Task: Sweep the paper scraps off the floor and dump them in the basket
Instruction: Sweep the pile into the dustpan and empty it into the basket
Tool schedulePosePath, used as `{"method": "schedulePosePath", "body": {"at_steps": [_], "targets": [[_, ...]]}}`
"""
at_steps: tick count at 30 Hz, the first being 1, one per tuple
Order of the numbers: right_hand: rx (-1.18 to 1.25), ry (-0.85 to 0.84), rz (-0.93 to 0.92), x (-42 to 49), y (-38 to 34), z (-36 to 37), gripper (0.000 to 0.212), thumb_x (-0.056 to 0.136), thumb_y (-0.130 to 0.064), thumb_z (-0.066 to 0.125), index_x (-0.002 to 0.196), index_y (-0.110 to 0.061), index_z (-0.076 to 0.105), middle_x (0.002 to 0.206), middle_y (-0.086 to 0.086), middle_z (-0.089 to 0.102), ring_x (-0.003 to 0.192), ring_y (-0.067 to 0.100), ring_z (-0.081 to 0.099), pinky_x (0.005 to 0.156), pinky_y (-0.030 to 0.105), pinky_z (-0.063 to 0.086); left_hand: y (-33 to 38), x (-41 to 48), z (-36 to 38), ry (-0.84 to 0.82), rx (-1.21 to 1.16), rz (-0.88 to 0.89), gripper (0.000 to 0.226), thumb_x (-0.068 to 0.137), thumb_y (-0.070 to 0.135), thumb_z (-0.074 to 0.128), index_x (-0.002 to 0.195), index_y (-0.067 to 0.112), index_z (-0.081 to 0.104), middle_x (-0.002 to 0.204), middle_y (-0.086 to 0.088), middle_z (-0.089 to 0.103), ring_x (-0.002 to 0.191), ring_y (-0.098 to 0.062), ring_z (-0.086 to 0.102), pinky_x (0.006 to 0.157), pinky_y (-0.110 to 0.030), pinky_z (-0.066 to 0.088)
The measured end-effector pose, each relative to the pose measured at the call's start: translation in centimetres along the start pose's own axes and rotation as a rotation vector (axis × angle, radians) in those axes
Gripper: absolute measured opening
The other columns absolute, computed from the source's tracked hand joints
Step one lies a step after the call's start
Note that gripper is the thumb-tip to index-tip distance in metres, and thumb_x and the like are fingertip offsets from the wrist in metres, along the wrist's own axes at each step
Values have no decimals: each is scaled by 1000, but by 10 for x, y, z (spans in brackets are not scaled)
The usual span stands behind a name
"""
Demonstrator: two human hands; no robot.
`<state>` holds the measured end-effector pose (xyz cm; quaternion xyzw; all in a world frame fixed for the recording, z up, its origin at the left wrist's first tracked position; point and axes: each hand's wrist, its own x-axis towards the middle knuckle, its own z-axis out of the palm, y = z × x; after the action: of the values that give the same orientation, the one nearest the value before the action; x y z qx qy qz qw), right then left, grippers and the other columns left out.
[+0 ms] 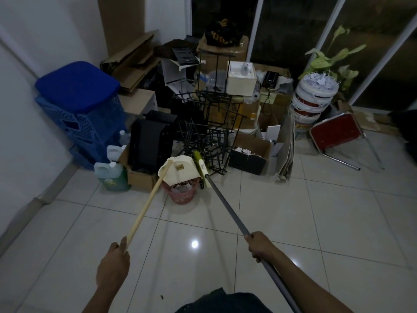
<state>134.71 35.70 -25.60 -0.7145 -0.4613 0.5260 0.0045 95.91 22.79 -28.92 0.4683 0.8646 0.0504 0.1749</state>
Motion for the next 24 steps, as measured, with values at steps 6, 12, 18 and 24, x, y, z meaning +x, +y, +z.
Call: {"method": "schedulePosePath", "body": {"at_steps": [6, 12, 18, 24], "targets": [[24, -4, 11, 0, 1, 1, 31, 100, -28, 41, 99, 1, 53, 65, 8, 48, 46, 15, 43, 39, 23, 37, -2, 10, -7, 0, -18, 1, 43, 91, 15, 54, 131, 3, 49, 79, -7, 46, 56, -18, 46, 50, -29, 37], [25, -7, 11, -2, -2, 3, 29, 100, -27, 41, 94, 0, 52, 64, 8, 49, 44, 15, 44, 39, 24, 38, -3, 18, -13, 0, -23, 15, 38, 89, 13, 55, 126, 1, 53, 77, -8, 46, 56, -17, 46, 49, -26, 34], [32, -2, -3, -5, -4, 3, 26, 99, -27, 41, 88, -4, 49, 62, 6, 47, 44, 14, 42, 40, 23, 36, -1, 18, -21, 19, -45, 15, 39, 86, 10, 60, 124, -2, 55, 74, -8, 46, 55, -19, 45, 48, -28, 35], [55, 10, -19, -20, -5, 4, 27, 100, -28, 40, 91, -4, 49, 62, 6, 46, 43, 14, 41, 38, 22, 36, -8, 18, -36, 31, -106, 24, 42, 85, 7, 63, 124, -6, 55, 79, -19, 54, 64, -22, 45, 56, -31, 37]]}}
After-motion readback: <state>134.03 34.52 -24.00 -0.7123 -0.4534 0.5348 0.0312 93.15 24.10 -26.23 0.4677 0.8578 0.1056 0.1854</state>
